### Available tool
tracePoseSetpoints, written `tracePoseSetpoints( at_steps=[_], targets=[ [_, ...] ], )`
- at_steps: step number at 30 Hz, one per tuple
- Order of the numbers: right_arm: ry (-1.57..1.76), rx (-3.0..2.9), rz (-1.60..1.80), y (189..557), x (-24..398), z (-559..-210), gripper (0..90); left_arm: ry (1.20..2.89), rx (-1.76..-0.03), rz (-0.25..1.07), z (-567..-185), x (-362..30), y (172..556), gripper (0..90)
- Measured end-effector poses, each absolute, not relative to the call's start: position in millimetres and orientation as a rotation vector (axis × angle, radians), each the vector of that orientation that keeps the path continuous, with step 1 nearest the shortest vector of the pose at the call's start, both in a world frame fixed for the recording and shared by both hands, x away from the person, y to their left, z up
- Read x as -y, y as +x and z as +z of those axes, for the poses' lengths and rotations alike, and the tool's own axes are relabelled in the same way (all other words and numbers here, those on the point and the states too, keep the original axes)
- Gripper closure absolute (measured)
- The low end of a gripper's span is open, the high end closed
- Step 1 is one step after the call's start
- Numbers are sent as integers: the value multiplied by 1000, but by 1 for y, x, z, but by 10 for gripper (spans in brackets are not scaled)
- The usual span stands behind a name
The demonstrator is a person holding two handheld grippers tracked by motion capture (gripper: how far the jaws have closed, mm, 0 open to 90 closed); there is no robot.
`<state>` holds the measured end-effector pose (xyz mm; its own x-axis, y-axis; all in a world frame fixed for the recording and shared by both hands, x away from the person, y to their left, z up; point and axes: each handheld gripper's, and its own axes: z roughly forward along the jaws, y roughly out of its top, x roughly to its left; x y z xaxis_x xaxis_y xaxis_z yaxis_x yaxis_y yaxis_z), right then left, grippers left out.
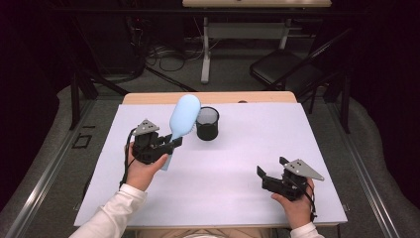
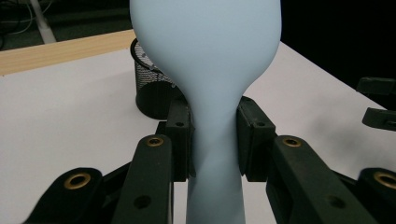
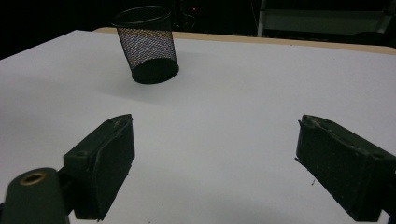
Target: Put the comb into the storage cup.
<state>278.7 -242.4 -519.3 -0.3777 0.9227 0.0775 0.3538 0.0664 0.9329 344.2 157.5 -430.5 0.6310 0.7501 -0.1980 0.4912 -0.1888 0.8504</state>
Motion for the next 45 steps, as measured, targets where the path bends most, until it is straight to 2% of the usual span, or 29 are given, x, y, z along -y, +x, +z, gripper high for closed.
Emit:
tracePoseSetpoints(
  at_steps=[45],
  targets=[
    [1263,-1794,1298,279,242,-514,112,1767,-832,279,-427,-129,336,702]
  ],
)
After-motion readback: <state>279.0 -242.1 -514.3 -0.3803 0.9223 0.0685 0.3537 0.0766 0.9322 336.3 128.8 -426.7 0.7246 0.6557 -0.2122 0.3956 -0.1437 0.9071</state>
